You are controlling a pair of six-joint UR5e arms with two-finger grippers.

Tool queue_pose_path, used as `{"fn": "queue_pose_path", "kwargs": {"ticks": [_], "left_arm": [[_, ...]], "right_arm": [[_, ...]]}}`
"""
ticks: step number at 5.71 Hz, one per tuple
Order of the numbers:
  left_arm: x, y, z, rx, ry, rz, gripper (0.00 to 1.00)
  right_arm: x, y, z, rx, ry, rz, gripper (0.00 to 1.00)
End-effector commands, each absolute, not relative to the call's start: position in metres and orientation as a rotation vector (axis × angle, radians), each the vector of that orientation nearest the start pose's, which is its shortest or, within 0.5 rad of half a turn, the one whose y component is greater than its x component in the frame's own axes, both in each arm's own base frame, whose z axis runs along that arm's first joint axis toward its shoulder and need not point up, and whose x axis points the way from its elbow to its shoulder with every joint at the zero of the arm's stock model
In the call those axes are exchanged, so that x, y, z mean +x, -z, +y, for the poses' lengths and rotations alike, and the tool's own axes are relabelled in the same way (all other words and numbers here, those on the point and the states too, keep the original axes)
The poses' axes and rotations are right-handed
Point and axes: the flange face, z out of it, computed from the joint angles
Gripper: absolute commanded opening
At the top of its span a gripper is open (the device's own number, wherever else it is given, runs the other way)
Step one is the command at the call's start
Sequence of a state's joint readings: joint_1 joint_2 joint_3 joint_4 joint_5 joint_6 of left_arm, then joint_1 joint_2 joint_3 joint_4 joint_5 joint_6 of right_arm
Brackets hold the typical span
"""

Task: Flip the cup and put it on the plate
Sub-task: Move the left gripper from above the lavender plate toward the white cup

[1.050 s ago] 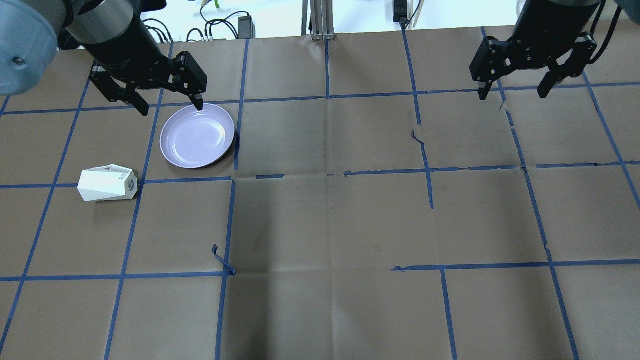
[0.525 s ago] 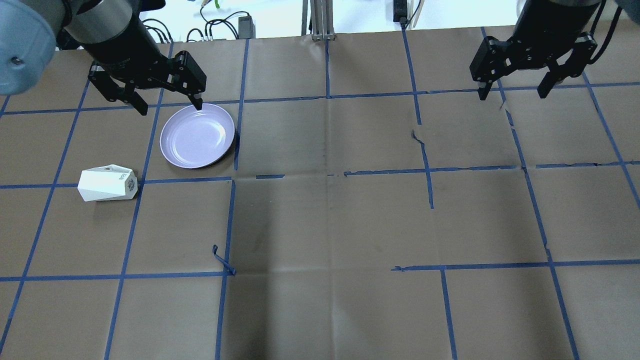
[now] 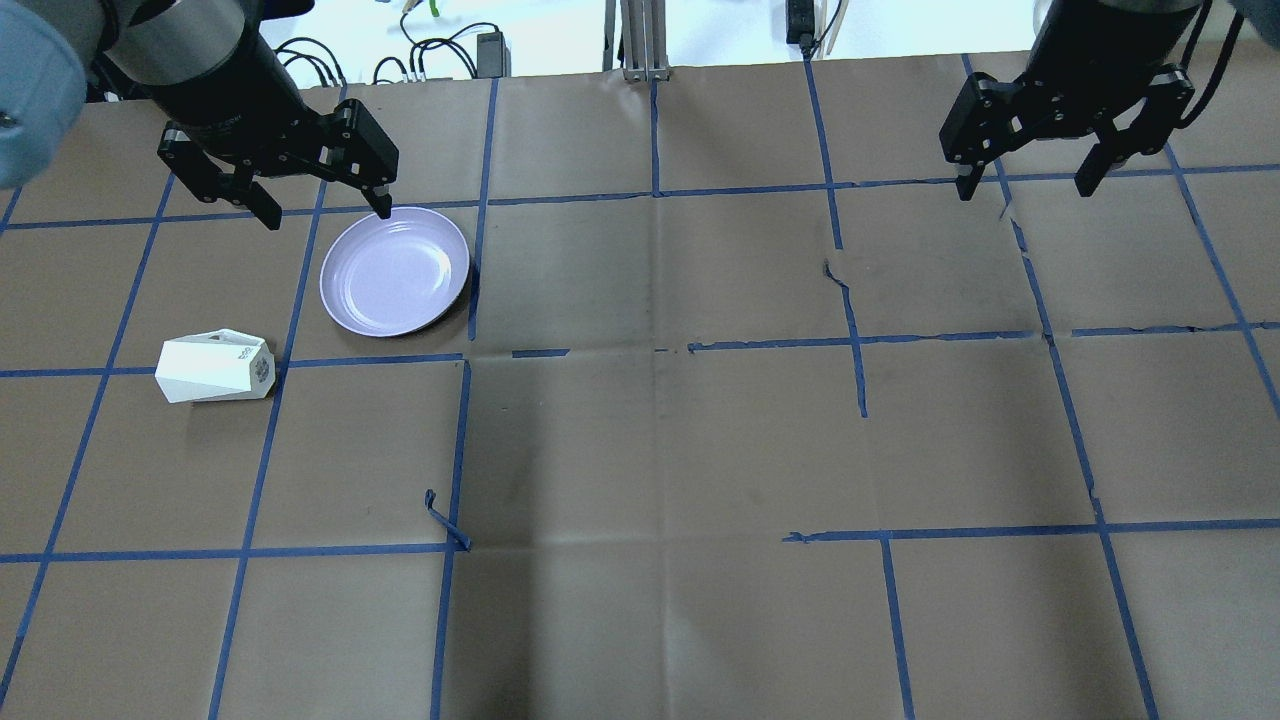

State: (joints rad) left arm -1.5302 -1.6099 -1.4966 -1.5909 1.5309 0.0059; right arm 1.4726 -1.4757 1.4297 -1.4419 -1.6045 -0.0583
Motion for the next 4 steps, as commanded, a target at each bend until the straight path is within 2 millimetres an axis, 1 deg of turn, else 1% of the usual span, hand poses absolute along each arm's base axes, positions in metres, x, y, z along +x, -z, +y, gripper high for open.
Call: {"fn": "queue_pose_path", "kwargs": {"ticks": [1,2,3,4], "left_arm": [[-0.09,-0.507,-0.514,-0.005,0.025,3.179,0.99],[-0.038,-0.514,-0.507,0.04,-0.016,3.187,0.99],[0.026,-0.515,-0.496,0.185,-0.08,3.206,0.99],[0.089,-0.511,-0.485,0.221,-0.112,3.232,0.98]], "right_arm": [[0.078,-0.496,-0.533,0.061,-0.135,3.165,1.0],[0.078,-0.496,-0.533,0.061,-0.135,3.165,1.0],[0.078,-0.496,-0.533,0.061,-0.135,3.165,1.0],[0.078,-0.496,-0.533,0.061,-0.135,3.165,1.0]]}}
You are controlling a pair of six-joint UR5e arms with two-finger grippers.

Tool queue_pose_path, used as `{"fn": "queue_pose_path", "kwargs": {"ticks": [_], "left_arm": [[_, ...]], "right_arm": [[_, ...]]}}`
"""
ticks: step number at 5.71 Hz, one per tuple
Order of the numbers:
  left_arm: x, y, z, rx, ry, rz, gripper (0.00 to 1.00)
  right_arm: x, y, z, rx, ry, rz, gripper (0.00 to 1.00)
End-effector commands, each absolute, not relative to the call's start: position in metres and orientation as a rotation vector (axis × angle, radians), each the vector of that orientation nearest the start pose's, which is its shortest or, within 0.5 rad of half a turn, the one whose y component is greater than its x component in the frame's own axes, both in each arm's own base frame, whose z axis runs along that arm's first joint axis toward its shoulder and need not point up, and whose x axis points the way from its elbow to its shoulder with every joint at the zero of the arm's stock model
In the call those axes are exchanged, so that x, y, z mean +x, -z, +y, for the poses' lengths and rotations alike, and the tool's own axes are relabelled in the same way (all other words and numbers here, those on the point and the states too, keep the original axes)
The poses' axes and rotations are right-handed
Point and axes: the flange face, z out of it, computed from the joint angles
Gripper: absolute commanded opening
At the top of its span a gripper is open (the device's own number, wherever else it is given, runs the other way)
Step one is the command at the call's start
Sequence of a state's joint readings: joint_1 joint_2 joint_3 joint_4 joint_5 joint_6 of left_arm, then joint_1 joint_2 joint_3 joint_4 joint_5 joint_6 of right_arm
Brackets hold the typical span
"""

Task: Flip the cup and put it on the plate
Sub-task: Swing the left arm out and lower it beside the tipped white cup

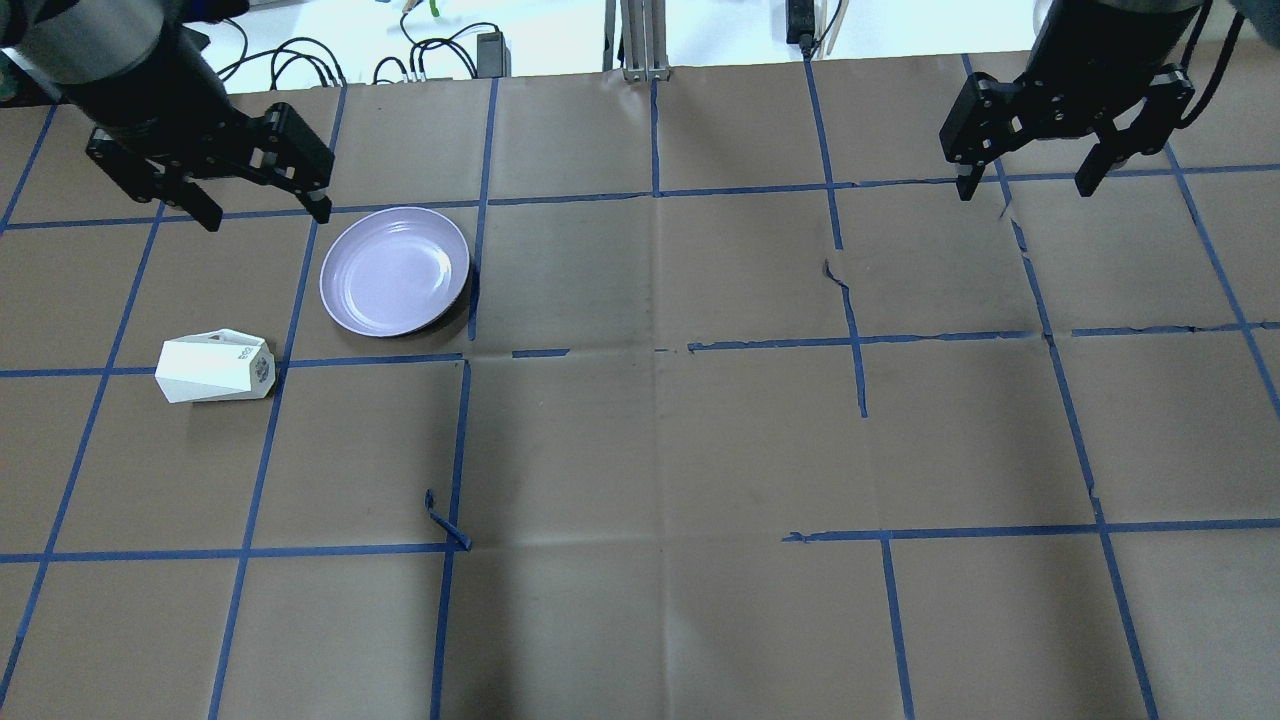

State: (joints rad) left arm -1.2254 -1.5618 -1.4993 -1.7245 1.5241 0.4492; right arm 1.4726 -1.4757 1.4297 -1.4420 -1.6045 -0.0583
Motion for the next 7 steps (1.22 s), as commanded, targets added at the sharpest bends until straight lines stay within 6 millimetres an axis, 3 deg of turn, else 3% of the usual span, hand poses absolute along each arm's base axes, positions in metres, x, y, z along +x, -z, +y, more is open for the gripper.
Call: {"fn": "queue_pose_path", "kwargs": {"ticks": [1,2,3,4,7], "left_arm": [[0.157,-0.501,-0.472,0.378,-0.106,3.263,0.98],[0.211,-0.488,-0.457,0.358,-0.039,3.356,0.98],[0.242,-0.469,-0.452,0.335,0.009,3.444,0.98],[0.264,-0.439,-0.449,0.42,0.018,3.496,0.98],[0.295,-0.332,-0.472,0.437,0.132,3.756,0.98]], "right_arm": [[0.078,-0.496,-0.533,0.061,-0.135,3.165,1.0],[0.078,-0.496,-0.533,0.061,-0.135,3.165,1.0],[0.078,-0.496,-0.533,0.061,-0.135,3.165,1.0],[0.078,-0.496,-0.533,0.061,-0.135,3.165,1.0],[0.078,-0.496,-0.533,0.061,-0.135,3.165,1.0]]}}
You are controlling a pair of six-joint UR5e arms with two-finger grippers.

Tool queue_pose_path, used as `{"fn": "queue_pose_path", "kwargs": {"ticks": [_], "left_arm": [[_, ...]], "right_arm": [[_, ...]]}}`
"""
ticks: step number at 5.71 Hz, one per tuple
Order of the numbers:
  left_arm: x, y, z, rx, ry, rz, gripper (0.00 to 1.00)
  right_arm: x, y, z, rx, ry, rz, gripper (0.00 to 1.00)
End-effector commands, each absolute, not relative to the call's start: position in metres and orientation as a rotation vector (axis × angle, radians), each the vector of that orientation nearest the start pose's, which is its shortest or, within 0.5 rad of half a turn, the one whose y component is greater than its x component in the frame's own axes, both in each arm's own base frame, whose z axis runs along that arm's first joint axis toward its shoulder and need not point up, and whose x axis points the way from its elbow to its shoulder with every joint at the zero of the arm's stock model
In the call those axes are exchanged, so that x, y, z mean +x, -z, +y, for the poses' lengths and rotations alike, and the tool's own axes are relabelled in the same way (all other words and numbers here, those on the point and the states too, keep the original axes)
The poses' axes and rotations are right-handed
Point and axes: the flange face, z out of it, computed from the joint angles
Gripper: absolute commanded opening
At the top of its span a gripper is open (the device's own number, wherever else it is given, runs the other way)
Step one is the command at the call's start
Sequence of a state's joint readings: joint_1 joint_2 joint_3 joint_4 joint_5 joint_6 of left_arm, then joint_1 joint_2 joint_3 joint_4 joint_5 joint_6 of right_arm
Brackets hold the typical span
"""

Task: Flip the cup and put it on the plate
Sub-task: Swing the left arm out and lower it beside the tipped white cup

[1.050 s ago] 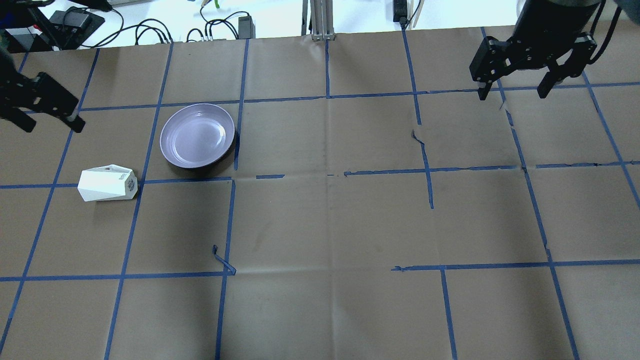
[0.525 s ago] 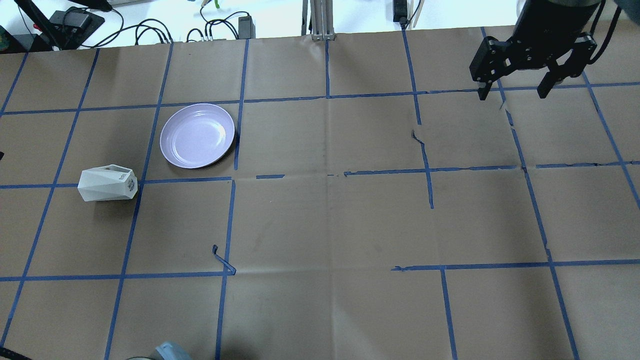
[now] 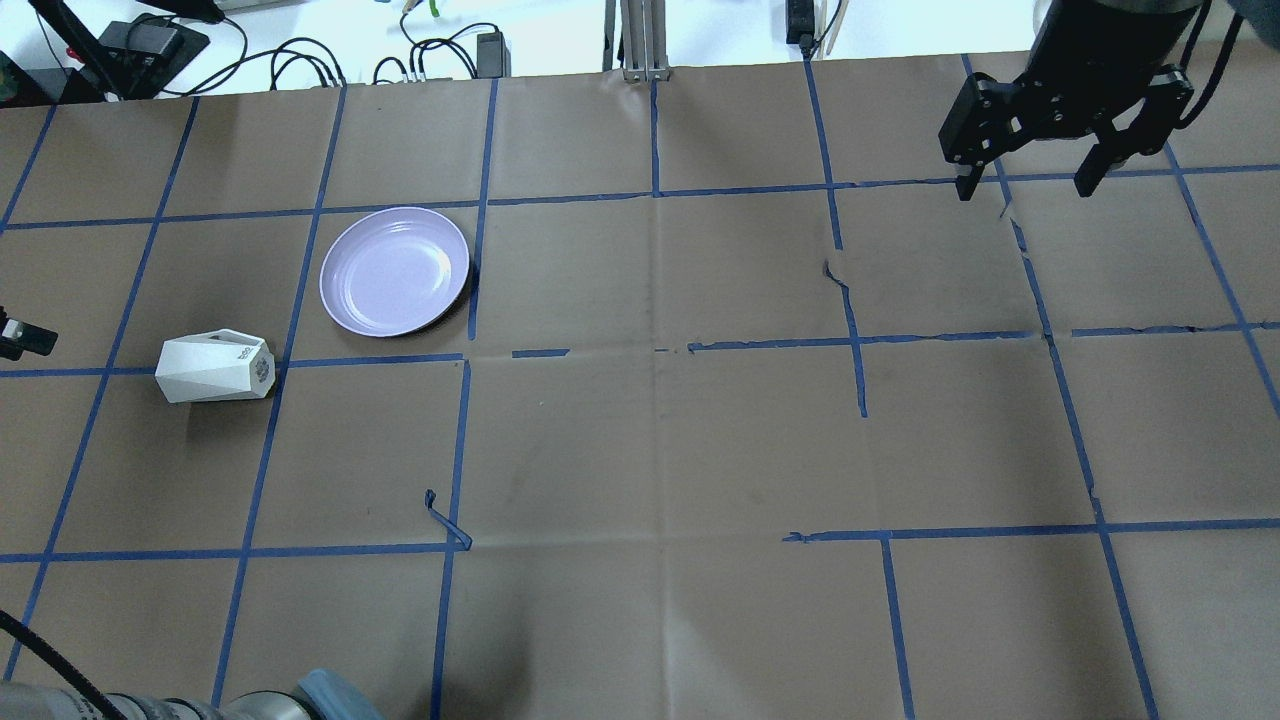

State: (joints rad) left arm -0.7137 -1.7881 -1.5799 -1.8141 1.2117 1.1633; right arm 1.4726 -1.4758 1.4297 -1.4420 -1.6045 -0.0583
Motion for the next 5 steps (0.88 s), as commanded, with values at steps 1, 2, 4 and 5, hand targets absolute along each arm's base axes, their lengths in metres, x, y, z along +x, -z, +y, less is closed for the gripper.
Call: {"fn": "queue_pose_path", "kwargs": {"ticks": [1,2,4,5], "left_arm": [[0.314,-0.316,-0.486,-0.371,-0.154,-2.452,0.98],[0.348,-0.298,-0.499,-0.362,-0.206,-2.492,0.98],[0.369,-0.272,-0.516,-0.331,-0.191,-2.481,0.98],[0.382,-0.245,-0.527,-0.323,-0.179,-2.453,0.98]], "right_arm": [[0.078,-0.496,-0.533,0.061,-0.135,3.165,1.0],[0.078,-0.496,-0.533,0.061,-0.135,3.165,1.0],[0.078,-0.496,-0.533,0.061,-0.135,3.165,1.0],[0.078,-0.496,-0.533,0.061,-0.135,3.165,1.0]]}}
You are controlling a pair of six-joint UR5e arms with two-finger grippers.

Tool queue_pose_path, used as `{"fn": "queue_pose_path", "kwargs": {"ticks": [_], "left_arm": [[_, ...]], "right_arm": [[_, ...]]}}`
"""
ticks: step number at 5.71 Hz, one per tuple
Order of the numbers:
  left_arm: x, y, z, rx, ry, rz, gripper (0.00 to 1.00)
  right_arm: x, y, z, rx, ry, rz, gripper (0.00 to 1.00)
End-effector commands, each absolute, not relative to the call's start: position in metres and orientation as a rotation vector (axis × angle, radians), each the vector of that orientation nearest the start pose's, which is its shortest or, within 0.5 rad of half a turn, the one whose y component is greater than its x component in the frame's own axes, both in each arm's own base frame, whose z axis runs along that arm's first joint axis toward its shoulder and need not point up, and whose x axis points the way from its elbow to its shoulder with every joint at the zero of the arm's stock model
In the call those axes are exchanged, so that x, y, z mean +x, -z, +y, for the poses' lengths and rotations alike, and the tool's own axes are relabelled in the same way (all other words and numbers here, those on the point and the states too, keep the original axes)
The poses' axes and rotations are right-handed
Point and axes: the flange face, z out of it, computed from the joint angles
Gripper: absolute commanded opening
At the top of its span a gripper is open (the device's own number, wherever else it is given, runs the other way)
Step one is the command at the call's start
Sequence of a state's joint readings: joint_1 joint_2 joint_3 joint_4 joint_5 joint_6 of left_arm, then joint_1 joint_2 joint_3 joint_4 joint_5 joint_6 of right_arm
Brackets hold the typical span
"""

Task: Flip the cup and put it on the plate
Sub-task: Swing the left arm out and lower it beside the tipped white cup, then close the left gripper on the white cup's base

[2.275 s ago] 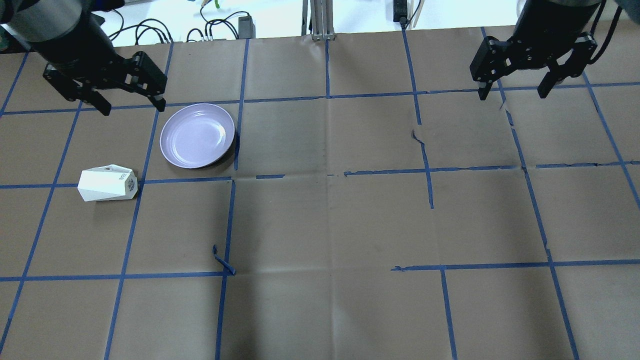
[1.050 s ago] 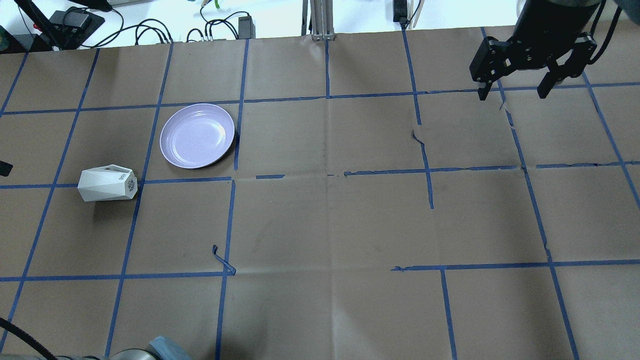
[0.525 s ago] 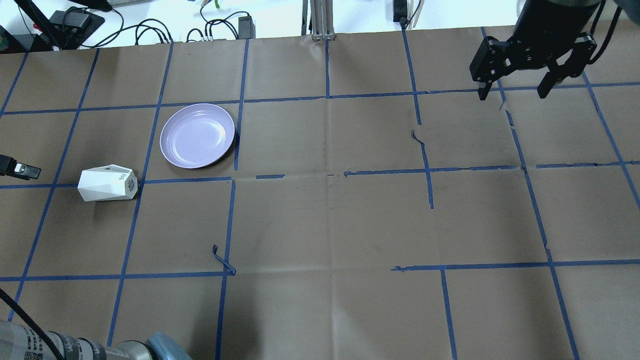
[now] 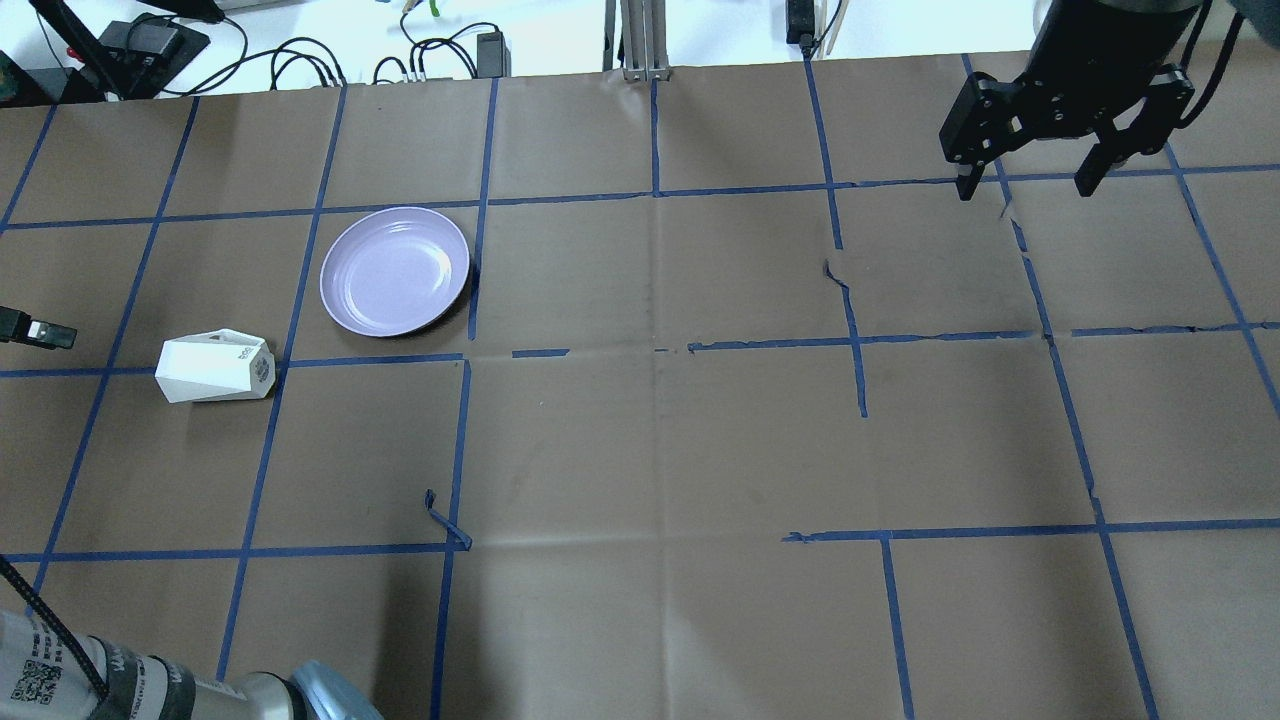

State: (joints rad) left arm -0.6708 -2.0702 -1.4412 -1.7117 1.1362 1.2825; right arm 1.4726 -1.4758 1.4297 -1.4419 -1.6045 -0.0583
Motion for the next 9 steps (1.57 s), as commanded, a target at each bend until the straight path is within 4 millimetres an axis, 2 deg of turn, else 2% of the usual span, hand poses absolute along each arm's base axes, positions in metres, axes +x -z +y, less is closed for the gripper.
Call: {"fn": "queue_pose_path", "kwargs": {"ticks": [1,3,4,5,6,7,8,9], "left_arm": [[0.377,-0.23,-0.534,-0.324,-0.196,-2.414,0.98],[0.347,-0.194,-0.535,-0.3,-0.144,-2.323,0.98],[0.322,-0.187,-0.534,-0.295,-0.115,-2.292,0.98],[0.311,-0.178,-0.536,-0.269,-0.141,-2.245,0.92],[0.309,-0.18,-0.537,-0.282,-0.146,-2.246,0.69],[0.308,-0.186,-0.537,-0.281,-0.147,-2.252,0.18],[0.308,-0.191,-0.536,-0.276,-0.147,-2.258,0.0],[0.305,-0.211,-0.536,-0.281,-0.167,-2.277,0.0]], "right_arm": [[0.078,-0.496,-0.533,0.061,-0.135,3.165,1.0],[0.078,-0.496,-0.533,0.061,-0.135,3.165,1.0],[0.078,-0.496,-0.533,0.061,-0.135,3.165,1.0],[0.078,-0.496,-0.533,0.061,-0.135,3.165,1.0],[0.078,-0.496,-0.533,0.061,-0.135,3.165,1.0],[0.078,-0.496,-0.533,0.061,-0.135,3.165,1.0],[0.078,-0.496,-0.533,0.061,-0.135,3.165,1.0],[0.078,-0.496,-0.533,0.061,-0.135,3.165,1.0]]}}
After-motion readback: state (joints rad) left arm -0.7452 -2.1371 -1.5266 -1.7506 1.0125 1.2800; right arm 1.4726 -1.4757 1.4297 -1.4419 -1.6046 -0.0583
